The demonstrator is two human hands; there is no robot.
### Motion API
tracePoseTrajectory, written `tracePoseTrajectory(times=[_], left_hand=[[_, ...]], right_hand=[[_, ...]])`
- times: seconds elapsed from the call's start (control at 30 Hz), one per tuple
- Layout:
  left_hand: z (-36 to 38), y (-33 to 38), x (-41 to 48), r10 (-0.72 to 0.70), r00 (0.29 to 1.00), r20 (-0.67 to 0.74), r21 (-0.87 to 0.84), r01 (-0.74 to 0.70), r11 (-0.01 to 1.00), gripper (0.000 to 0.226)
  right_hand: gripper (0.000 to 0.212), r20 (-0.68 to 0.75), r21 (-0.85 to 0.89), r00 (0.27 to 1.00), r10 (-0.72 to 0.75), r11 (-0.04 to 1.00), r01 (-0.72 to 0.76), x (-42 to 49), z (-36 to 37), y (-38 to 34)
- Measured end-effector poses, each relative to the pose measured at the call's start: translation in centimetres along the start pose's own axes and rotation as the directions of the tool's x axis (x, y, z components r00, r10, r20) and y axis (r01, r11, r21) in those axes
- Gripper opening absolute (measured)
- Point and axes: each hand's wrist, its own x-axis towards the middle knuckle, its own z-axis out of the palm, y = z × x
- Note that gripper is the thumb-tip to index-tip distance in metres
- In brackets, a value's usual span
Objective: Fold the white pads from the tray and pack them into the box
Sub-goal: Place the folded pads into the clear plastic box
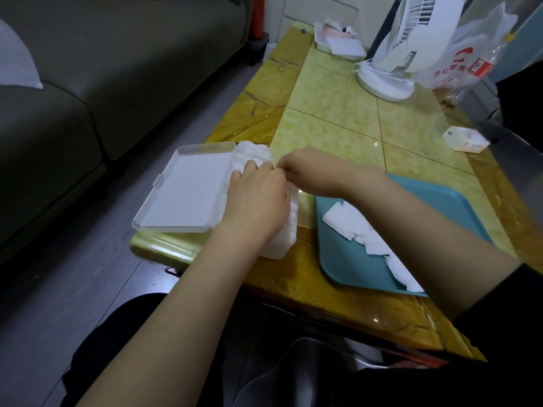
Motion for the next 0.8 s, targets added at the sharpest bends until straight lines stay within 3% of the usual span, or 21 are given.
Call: tracePoseTrajectory(times=[0.1,0.2,0.33,0.4,0.47,0.57,0.67,0.8], left_hand=[[0.2,0.2,0.0,0.003,1.000,0.005,0.002,-0.003,1.000,0.031],[0.3,0.3,0.0,0.003,1.000,0.001,0.030,-0.003,1.000,0.030],[0.3,0.7,-0.2,-0.002,0.999,-0.037,0.049,0.004,0.999,0.030],[0.2,1.3,-0.4,0.027,0.995,-0.097,0.014,-0.025,1.000,0.030],[0.5,2.1,-0.5,0.089,0.982,-0.166,-0.046,-0.097,0.994,0.027],[1.8,3.3,-0.9,0.222,0.952,-0.210,-0.090,-0.245,0.965,0.020],[3.2,4.8,-1.3,0.299,0.945,-0.131,-0.034,-0.306,0.951,0.019],[5.1,6.2,-2.2,0.382,0.920,0.090,0.094,-0.389,0.916,0.025]], right_hand=[[0.022,0.076,-0.069,0.997,-0.001,0.998,0.006,0.0,0.7,-0.1],[0.025,0.031,0.042,0.999,-0.018,0.999,0.017,-0.2,1.0,0.6],[0.027,-0.272,0.242,0.962,0.003,0.968,0.066,-2.6,1.7,1.9],[0.025,-0.431,0.302,0.898,0.089,0.952,0.051,-4.2,2.1,2.9],[0.022,-0.480,0.349,0.851,0.211,0.937,-0.035,-5.9,2.7,4.6],[0.029,-0.298,0.320,0.883,0.362,0.910,-0.265,-7.8,4.6,7.5],[0.056,-0.030,0.162,0.906,0.422,0.897,-0.412,-9.4,7.1,8.8],[0.056,-0.110,0.150,0.914,0.390,0.916,-0.372,-10.1,8.1,8.6]])
